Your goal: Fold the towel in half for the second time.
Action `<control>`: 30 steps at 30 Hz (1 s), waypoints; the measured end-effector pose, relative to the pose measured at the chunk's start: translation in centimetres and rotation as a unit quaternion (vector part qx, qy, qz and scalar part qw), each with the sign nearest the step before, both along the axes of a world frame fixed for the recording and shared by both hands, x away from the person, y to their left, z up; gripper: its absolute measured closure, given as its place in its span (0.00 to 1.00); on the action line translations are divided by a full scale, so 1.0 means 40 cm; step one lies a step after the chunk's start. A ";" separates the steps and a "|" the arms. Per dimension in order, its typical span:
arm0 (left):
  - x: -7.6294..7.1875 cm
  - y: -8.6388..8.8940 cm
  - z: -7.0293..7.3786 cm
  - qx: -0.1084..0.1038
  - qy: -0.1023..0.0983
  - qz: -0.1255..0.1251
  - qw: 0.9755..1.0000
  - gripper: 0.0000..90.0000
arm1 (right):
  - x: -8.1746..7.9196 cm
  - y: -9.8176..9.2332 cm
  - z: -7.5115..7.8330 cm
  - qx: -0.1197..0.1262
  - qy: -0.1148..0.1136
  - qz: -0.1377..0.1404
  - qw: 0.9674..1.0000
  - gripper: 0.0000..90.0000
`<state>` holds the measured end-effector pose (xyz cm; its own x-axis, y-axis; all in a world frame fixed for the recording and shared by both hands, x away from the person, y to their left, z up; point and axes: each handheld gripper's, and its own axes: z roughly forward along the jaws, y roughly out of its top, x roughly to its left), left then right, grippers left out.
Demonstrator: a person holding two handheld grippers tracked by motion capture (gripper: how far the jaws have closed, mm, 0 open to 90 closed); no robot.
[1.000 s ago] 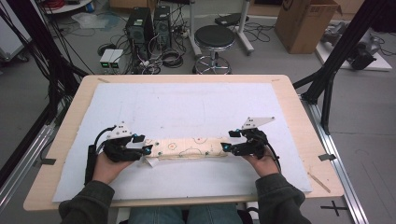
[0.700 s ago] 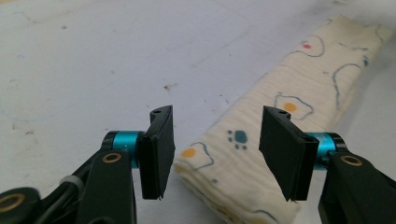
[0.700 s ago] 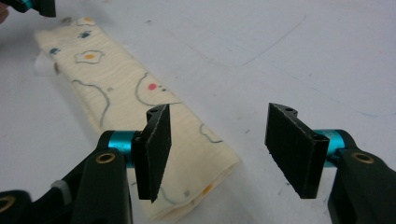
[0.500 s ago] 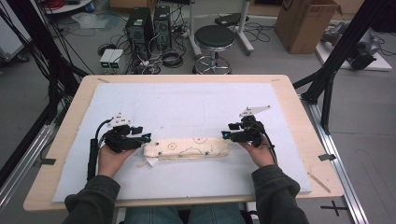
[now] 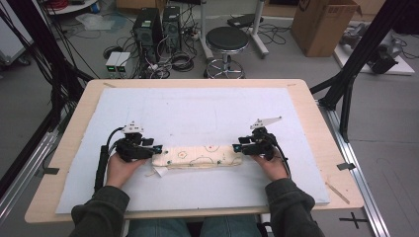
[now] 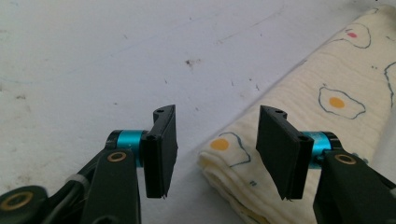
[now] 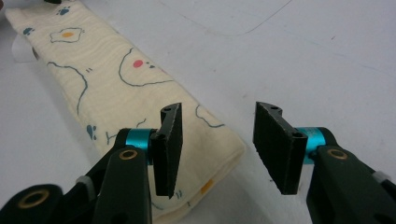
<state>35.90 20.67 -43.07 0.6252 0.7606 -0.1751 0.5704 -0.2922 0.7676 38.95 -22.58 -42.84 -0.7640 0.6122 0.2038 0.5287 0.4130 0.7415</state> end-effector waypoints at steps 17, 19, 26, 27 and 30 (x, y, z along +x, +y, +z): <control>-0.005 -0.017 -0.022 0.025 0.013 -0.034 0.999 0.75 | 0.004 0.002 -0.026 -0.016 0.026 0.009 0.999 0.75; -0.006 -0.018 -0.022 0.026 0.011 -0.041 0.999 0.81 | 0.005 0.000 -0.028 -0.015 0.027 0.011 0.999 0.79; -0.014 -0.023 -0.017 0.027 -0.002 -0.038 0.999 0.90 | -0.001 0.004 -0.022 -0.020 0.026 0.019 0.999 0.88; -0.014 -0.022 -0.015 0.027 -0.003 -0.037 0.999 0.90 | -0.002 0.004 -0.020 -0.020 0.022 0.020 0.999 0.88; -0.015 -0.018 -0.009 0.021 -0.007 -0.033 0.999 0.90 | -0.003 -0.001 -0.013 -0.016 0.017 0.020 1.000 0.89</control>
